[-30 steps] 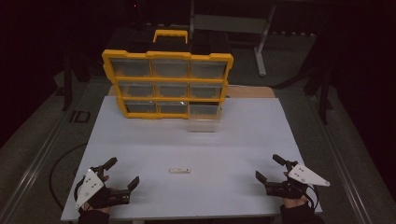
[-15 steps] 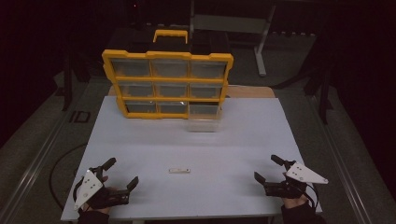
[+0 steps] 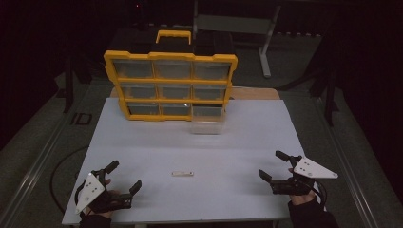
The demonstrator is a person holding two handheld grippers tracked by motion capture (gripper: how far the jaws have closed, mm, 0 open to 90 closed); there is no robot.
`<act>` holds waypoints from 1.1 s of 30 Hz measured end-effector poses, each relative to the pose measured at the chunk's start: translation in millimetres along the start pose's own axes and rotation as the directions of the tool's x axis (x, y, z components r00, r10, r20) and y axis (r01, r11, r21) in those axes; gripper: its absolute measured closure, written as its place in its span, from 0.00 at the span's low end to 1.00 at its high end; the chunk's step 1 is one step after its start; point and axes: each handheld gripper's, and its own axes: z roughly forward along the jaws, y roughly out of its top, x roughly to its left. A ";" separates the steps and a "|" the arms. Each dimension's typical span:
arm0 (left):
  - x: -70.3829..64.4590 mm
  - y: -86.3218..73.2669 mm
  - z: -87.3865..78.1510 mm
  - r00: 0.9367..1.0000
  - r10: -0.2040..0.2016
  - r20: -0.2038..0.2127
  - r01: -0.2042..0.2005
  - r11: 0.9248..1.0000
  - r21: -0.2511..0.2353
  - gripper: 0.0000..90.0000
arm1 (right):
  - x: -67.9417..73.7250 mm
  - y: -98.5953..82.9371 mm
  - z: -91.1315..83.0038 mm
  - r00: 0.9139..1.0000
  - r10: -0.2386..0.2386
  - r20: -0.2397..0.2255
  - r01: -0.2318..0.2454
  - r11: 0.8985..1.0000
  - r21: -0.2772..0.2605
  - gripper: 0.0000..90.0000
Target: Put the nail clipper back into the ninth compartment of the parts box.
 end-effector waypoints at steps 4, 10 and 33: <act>-0.2 0.2 0.0 1.000 0.000 0.002 0.000 1.000 -0.001 0.00 | 0.9 11.2 6.3 0.999 -0.002 -0.050 0.003 1.000 0.003 0.09; -0.3 0.1 0.9 1.000 -0.006 0.008 0.006 1.000 -0.004 0.00 | 7.5 25.1 17.0 0.996 -0.031 -0.087 0.033 0.999 0.012 0.09; -0.8 0.7 1.4 1.000 -0.009 0.014 0.009 1.000 -0.008 0.00 | 40.6 54.8 84.1 0.952 -0.084 -0.295 0.098 0.995 0.034 0.09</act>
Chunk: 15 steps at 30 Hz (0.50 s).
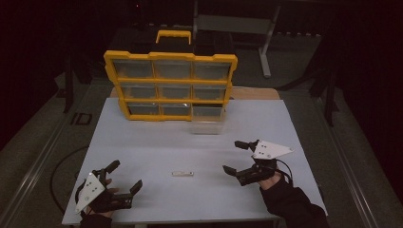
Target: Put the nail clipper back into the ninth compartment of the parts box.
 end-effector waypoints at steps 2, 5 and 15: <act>0.2 -0.1 0.0 1.000 -0.001 0.001 0.001 1.000 0.000 0.00 | 1.3 2.0 6.3 1.000 -0.005 -0.014 0.005 1.000 0.002 0.09; 0.3 0.0 0.0 1.000 -0.002 0.003 0.002 1.000 -0.001 0.00 | 3.5 5.3 16.1 0.999 -0.013 -0.042 0.013 1.000 0.006 0.09; -0.9 0.8 -0.3 1.000 -0.001 0.012 0.001 1.000 -0.007 0.00 | 9.1 11.2 50.5 0.987 -0.044 -0.153 0.051 0.998 0.043 0.09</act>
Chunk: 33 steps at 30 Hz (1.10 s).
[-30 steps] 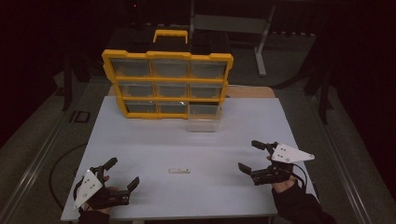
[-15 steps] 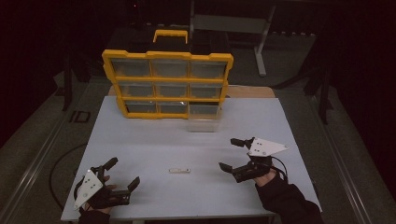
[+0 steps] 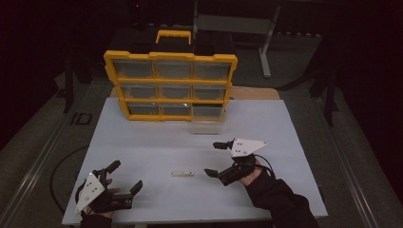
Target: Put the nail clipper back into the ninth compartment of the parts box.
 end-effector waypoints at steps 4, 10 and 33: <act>-0.5 0.2 -0.3 1.000 0.001 -0.001 -0.001 1.000 -0.004 0.00 | 0.2 -0.3 14.4 0.999 -0.001 -0.053 0.002 1.000 0.010 0.09; -0.9 0.4 -0.6 1.000 0.003 0.003 -0.003 1.000 -0.004 0.00 | 1.9 -4.0 34.1 0.995 0.002 -0.100 0.002 0.999 0.037 0.12; -1.2 -0.3 -0.2 1.000 -0.003 0.005 0.003 1.000 -0.007 0.00 | -4.7 -19.8 84.5 0.978 -0.038 -0.207 0.095 0.957 0.274 0.38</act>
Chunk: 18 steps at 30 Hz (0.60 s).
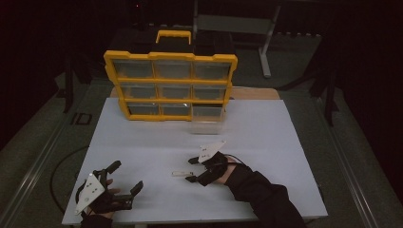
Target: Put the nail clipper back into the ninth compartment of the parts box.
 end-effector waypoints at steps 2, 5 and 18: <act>0.3 -0.1 -0.1 1.000 -0.002 0.001 0.002 1.000 -0.002 0.00 | -1.1 0.8 3.2 1.000 -0.002 0.001 0.002 1.000 0.025 0.38; 0.4 0.0 -0.2 1.000 -0.004 0.002 0.004 1.000 -0.003 0.00 | -1.2 2.7 7.1 1.000 -0.008 0.001 0.008 0.999 0.053 0.42; 0.7 -0.2 -0.1 1.000 -0.012 0.003 0.012 1.000 -0.011 0.00 | -6.1 10.5 25.1 0.999 -0.050 0.016 0.044 0.966 0.256 0.52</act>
